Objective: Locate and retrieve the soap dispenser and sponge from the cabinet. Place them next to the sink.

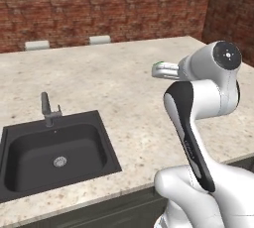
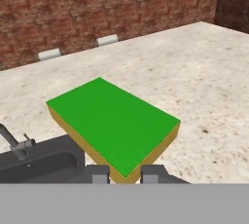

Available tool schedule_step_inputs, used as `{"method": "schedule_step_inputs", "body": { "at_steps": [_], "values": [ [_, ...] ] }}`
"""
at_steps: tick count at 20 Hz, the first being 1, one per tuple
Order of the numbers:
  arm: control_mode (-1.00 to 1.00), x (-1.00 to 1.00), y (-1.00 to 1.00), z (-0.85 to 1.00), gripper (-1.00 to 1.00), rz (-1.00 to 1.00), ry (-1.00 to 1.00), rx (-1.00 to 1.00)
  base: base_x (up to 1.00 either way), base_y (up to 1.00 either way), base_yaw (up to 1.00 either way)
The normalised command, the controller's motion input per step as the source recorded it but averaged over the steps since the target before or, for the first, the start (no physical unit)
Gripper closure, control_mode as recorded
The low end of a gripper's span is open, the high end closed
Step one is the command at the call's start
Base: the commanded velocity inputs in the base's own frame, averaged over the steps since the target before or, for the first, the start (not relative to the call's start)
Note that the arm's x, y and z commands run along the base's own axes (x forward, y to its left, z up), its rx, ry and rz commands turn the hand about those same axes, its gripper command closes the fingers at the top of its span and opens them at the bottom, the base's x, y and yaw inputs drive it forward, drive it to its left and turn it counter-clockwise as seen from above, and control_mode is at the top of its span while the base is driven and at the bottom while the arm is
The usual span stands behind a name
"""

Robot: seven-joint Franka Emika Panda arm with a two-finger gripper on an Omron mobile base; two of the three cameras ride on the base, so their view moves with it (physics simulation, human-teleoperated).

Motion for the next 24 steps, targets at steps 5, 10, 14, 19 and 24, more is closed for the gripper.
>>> {"method": "schedule_step_inputs", "body": {
  "at_steps": [5, 10, 14, 19, 24],
  "values": [
    [1.00, 0.00, 0.00, 0.00, 1.00, 0.00, 0.00, 0.00, -0.01, 0.10, 0.00],
    [1.00, 0.00, 0.00, 0.00, 1.00, 0.00, 0.00, 0.00, 0.00, 0.21, 0.00],
    [1.00, 0.00, 0.00, 0.00, 1.00, 0.00, 0.00, 0.00, 0.00, 0.34, 0.00],
    [1.00, 0.00, 0.00, 0.00, 1.00, 0.00, 0.00, 0.00, 0.00, 0.31, 0.00],
    [-1.00, 0.01, 0.07, -0.02, 1.00, 0.00, 0.00, 0.00, 0.00, 0.27, 0.00]
  ]
}}
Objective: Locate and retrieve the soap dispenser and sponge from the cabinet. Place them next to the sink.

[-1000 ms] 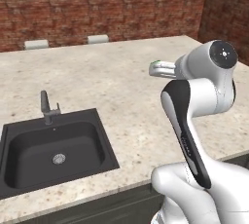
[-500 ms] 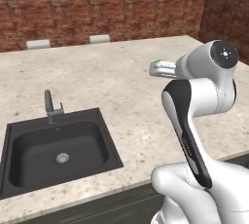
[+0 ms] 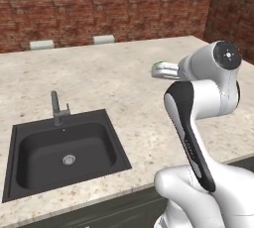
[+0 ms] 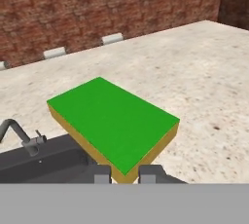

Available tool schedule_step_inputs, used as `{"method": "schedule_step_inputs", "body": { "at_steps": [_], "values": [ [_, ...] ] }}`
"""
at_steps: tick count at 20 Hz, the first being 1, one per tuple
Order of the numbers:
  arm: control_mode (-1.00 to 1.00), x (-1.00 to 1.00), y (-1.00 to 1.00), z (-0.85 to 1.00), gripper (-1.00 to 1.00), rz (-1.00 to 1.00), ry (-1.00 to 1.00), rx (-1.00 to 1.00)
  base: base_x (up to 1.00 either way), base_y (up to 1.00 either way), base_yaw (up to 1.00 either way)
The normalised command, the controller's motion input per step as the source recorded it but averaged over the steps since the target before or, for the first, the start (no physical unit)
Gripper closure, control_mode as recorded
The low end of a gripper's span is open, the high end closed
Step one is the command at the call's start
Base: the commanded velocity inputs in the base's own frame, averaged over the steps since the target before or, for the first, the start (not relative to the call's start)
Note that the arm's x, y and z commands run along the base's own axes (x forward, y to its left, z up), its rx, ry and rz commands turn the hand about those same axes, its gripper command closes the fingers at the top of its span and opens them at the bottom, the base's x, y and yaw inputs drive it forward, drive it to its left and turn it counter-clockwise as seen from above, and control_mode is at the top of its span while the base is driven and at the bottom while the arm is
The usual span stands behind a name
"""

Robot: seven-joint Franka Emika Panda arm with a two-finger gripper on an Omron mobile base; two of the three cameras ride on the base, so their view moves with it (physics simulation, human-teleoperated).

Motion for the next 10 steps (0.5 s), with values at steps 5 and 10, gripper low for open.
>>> {"method": "schedule_step_inputs", "body": {
  "at_steps": [5, 10],
  "values": [
    [-1.00, 0.24, 0.47, -0.24, 1.00, 0.02, 0.11, 0.00, 0.00, 0.00, 0.00],
    [-1.00, 0.64, 0.44, -0.39, 1.00, 0.11, 0.35, -0.02, 0.00, 0.00, 0.00]
  ]
}}
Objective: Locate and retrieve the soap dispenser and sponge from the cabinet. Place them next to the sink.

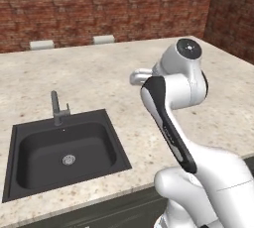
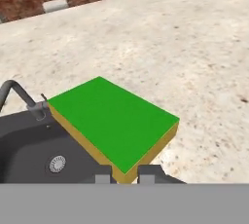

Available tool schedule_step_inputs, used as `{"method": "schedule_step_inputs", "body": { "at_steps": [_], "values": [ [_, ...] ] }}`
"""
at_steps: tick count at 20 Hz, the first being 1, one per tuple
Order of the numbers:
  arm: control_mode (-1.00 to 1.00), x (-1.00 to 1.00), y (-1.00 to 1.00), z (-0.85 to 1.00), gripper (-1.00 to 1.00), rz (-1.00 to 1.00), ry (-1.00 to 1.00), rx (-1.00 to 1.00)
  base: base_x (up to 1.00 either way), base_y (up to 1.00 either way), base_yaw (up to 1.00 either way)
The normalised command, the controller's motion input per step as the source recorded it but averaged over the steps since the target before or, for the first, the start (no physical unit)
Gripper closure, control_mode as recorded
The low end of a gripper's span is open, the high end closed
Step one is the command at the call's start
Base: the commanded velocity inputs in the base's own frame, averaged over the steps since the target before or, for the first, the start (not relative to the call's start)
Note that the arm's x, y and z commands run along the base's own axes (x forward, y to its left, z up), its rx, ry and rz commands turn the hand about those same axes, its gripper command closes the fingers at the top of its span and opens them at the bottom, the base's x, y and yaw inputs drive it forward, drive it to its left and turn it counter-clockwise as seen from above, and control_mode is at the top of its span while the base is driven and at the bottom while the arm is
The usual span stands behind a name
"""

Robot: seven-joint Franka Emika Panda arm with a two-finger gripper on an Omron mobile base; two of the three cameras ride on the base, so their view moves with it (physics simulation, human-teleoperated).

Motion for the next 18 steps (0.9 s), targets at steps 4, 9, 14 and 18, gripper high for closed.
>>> {"method": "schedule_step_inputs", "body": {
  "at_steps": [4, 9, 14, 18],
  "values": [
    [-1.00, 0.69, 0.16, -0.28, 1.00, 0.10, 0.48, 0.00, 0.00, 0.00, 0.00],
    [-1.00, 0.57, 0.04, -0.32, 1.00, 0.08, 0.44, 0.00, 0.00, 0.00, 0.00],
    [-1.00, 0.03, 0.00, -0.06, 1.00, 0.00, 0.03, -0.01, 0.00, 0.00, 0.00],
    [-1.00, 0.08, 0.00, -0.20, 1.00, 0.00, 0.00, -0.04, 0.00, 0.00, 0.00]
  ]
}}
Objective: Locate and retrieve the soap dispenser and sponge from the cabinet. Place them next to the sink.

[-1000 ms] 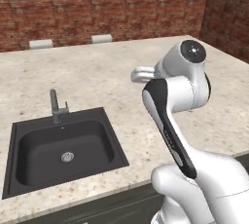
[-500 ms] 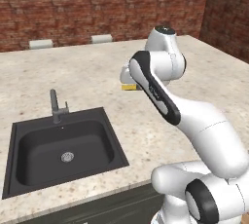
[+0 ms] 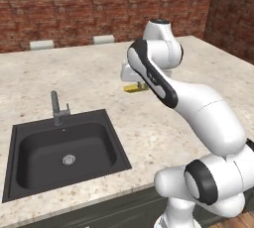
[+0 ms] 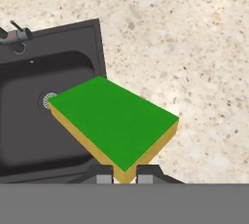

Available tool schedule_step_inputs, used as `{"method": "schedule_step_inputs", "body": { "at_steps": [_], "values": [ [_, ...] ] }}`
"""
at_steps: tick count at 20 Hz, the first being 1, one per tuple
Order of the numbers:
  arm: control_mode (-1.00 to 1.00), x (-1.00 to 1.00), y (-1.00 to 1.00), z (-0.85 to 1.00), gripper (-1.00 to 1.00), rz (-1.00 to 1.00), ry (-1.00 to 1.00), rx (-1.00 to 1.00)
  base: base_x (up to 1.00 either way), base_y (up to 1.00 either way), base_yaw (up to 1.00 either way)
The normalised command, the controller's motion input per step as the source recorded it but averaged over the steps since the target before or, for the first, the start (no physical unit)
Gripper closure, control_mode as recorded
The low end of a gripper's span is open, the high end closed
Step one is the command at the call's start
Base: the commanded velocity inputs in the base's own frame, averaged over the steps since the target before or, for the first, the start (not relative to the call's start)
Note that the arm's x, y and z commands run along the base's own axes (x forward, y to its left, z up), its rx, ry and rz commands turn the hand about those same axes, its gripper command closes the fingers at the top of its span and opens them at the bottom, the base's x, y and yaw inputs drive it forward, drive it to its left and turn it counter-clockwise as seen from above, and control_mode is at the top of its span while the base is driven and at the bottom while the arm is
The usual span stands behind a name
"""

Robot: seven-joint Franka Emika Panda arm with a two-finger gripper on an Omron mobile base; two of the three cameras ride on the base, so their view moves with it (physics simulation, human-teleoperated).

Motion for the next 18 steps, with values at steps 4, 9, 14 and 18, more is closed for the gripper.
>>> {"method": "schedule_step_inputs", "body": {
  "at_steps": [4, 9, 14, 18],
  "values": [
    [-1.00, 0.06, 0.01, -0.64, 1.00, 0.00, -0.11, -0.07, 0.00, 0.00, 0.00],
    [-1.00, 0.00, 0.00, -0.79, 1.00, 0.00, -0.20, -0.02, 0.00, 0.00, 0.00],
    [-1.00, 0.31, -0.01, -0.49, 1.00, 0.00, -0.08, 0.00, 0.00, 0.00, 0.00],
    [-1.00, 0.34, -0.07, -0.08, 1.00, 0.00, 0.04, -0.01, 0.00, 0.00, 0.00]
  ]
}}
